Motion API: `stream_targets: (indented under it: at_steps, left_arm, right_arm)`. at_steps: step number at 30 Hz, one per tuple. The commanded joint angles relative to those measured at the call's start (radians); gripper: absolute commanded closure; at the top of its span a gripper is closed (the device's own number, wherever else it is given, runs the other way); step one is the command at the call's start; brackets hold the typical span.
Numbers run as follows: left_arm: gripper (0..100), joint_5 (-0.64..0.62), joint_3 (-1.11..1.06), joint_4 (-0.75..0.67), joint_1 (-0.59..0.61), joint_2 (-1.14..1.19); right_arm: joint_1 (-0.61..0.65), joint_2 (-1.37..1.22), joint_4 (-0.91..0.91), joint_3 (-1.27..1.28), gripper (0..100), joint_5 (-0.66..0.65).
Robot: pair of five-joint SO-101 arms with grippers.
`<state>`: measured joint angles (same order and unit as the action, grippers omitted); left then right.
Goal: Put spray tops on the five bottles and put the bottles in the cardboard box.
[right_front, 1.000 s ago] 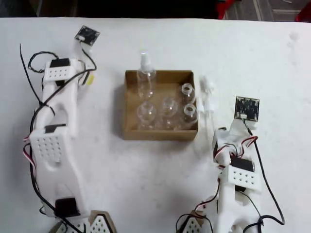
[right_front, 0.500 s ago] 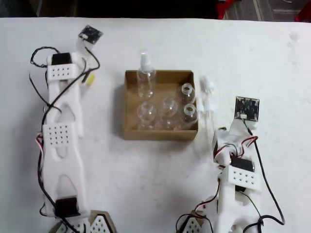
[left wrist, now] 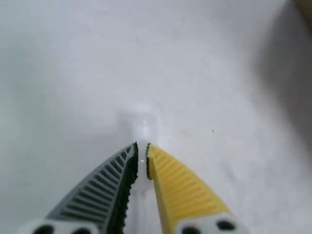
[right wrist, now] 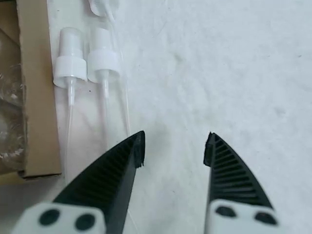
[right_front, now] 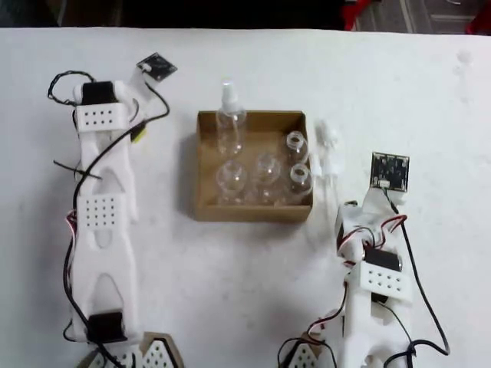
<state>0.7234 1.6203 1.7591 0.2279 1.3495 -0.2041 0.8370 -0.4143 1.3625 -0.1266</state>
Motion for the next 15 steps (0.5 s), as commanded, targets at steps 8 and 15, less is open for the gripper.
stream_targets:
  at_steps: [8,15]
  left_arm:
    - [80,-0.084,0.048,0.018,-0.03,-0.041]
    - [80,-0.064,0.044,-0.04,-0.019,-0.045]
  right_arm:
    - [0.002,0.018,0.018,-0.006,81.8,-0.015]
    - [0.004,0.018,0.018,-0.006,81.8,-0.015]
